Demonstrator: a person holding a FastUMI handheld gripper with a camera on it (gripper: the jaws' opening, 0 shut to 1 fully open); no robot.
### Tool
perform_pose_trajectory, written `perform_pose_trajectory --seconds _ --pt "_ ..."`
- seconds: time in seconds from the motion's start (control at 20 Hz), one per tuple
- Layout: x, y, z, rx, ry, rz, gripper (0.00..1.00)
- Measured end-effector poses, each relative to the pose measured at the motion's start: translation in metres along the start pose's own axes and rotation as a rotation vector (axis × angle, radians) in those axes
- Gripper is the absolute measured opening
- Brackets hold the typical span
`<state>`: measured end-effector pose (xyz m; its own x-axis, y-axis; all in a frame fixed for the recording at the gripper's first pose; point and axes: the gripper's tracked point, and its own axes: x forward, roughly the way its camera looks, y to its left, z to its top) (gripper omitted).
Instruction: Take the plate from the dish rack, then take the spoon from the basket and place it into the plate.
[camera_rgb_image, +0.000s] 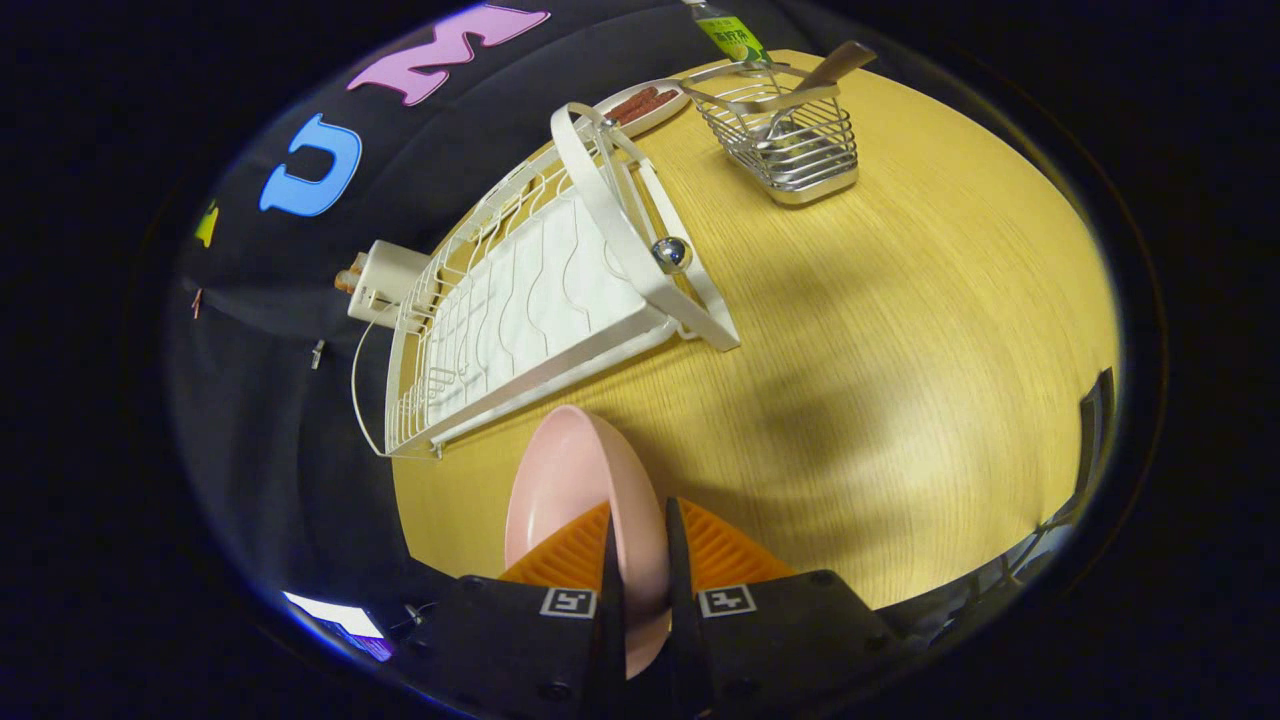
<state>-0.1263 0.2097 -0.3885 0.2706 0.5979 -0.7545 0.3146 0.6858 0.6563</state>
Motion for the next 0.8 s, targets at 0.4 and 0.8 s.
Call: perform_pose_trajectory --seconds 0.4,0.8 --pt "-0.013 -0.026 0.006 -0.1 -0.014 -0.05 0.47" --pt "-0.11 -0.046 0.149 -0.24 -0.43 -0.081 0.51"
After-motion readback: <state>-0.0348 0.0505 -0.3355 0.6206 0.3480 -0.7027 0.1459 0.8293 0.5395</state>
